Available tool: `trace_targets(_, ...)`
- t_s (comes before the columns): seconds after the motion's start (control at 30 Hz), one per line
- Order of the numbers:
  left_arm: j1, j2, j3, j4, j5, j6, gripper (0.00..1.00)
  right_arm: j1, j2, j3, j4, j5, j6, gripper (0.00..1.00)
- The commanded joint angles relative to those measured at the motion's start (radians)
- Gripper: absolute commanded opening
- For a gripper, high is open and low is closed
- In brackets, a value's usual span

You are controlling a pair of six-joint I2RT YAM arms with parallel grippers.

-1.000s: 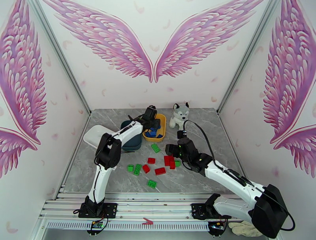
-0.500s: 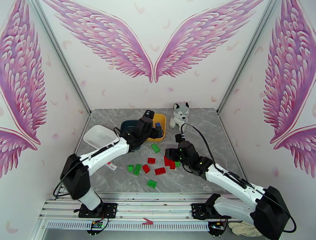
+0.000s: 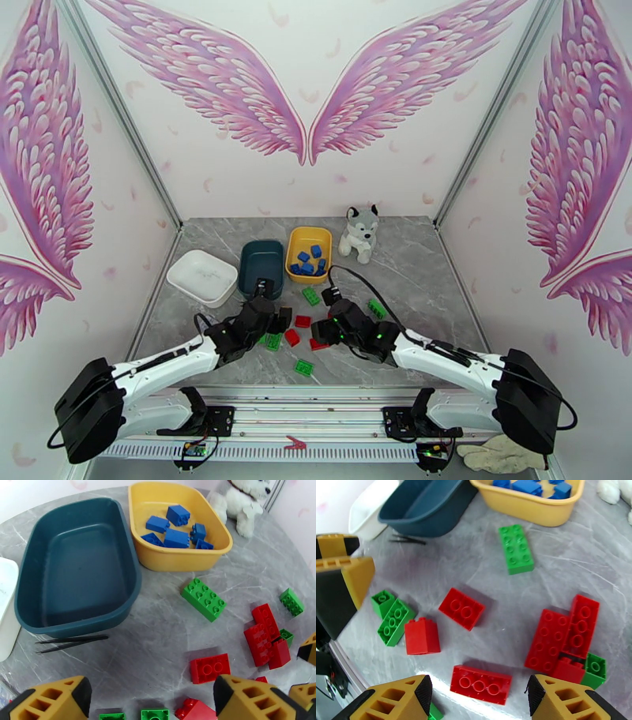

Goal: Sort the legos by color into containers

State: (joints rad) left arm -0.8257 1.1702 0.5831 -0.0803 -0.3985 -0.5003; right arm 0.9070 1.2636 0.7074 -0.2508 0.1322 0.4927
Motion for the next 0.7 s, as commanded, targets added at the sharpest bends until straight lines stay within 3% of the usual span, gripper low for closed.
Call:
trace_targets(0.0,-0.007,-0.001,-0.025,0.052,-0.012,-0.047,0.92,0.032,0.008,0.037,-0.013,0.037,-0.027,0.71)
trace_targets(0.1,-0.009,0.028,-0.035,0.109,-0.003,-0.065,0.99,0.053,0.018,0.062,-0.015,0.049,-0.045,0.73)
trace_targets(0.47,-0.009,0.240,0.029,0.229,0.008,-0.103,0.99,0.094,0.125,0.201,-0.141,0.075,-0.112,0.73)
trace_targets(0.67,0.000,0.185,-0.011,0.250,0.010,-0.087,0.99,0.126,0.124,0.218,-0.168,0.088,-0.091,0.74)
